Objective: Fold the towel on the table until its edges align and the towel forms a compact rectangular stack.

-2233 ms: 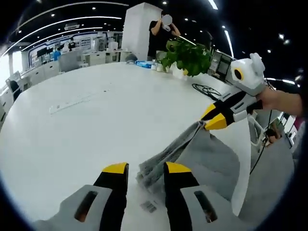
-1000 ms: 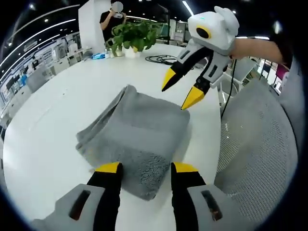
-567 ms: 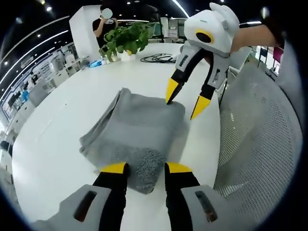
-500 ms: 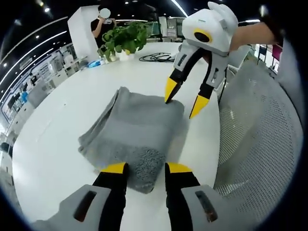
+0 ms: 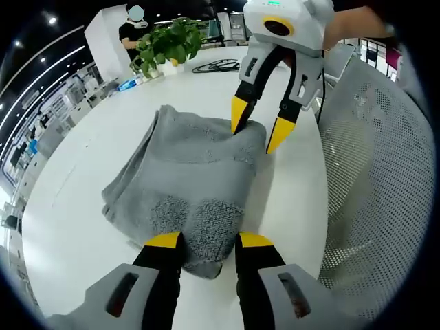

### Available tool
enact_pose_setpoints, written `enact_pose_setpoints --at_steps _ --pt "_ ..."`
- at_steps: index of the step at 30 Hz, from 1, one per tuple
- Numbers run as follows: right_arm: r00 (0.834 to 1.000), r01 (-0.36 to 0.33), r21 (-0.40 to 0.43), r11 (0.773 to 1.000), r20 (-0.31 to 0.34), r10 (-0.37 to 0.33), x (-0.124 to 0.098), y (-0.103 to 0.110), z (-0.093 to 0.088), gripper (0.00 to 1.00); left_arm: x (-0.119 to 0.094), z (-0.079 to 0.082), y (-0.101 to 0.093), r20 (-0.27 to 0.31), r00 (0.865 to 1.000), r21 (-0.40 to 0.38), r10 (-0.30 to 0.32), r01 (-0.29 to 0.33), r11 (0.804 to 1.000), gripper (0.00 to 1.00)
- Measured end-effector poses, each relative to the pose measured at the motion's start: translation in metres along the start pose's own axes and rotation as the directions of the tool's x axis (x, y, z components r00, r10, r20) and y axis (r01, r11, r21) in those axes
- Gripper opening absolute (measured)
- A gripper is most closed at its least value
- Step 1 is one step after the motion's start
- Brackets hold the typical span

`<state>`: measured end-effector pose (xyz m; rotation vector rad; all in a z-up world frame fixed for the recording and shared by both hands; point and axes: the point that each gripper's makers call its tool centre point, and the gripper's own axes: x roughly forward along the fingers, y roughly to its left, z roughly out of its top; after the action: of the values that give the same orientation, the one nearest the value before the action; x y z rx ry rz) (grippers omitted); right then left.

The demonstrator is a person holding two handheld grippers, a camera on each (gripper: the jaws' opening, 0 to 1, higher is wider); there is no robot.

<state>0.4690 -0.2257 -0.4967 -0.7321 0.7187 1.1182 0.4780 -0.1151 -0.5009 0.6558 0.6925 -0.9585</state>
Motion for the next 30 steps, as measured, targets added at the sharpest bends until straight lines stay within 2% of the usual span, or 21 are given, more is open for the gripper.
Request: enact_pose_setpoints --at_steps 6,10,17,19,24,26,28,30 --pt "0.999 -0.011 0.092 0.996 0.038 0.007 0.005 -0.003 -0.002 0.23 0.004 -0.002 0.004 0.011 1.0 -0.027 -0.013 0.014 1.0 0.27" --pt "0.998 -0.019 0.161 0.987 0.068 0.008 0.008 -0.005 -0.002 0.22 0.005 -0.002 0.005 0.044 0.998 -0.073 -0.039 0.042 0.996 0.25" --pt "0.998 -0.015 0.165 0.986 0.067 0.004 0.009 -0.004 -0.002 0.22 0.004 -0.002 0.007 0.074 0.996 -0.111 -0.051 0.059 0.992 0.25" --pt "0.998 -0.006 0.179 0.984 0.064 -0.005 0.007 -0.003 -0.001 0.22 0.004 0.0 0.005 0.081 0.996 -0.109 -0.041 0.05 0.993 0.26" --pt "0.997 0.036 0.214 0.976 0.065 -0.051 -0.001 -0.004 0.001 0.24 -0.008 0.007 0.0 0.111 0.994 -0.172 0.005 0.014 0.985 0.3" --pt "0.994 0.057 0.25 0.967 0.072 -0.077 -0.007 -0.002 0.0 0.26 -0.011 0.002 0.004 0.104 0.994 -0.184 0.028 -0.009 0.983 0.32" --pt "0.992 0.081 0.286 0.955 0.069 -0.105 -0.01 -0.005 -0.006 0.26 -0.017 -0.002 0.01 0.09 0.994 -0.213 0.061 -0.04 0.976 0.35" --pt "0.991 0.09 0.309 0.947 0.067 -0.116 -0.014 -0.005 -0.01 0.26 -0.021 -0.003 0.011 0.099 0.993 -0.274 0.065 -0.036 0.961 0.38"
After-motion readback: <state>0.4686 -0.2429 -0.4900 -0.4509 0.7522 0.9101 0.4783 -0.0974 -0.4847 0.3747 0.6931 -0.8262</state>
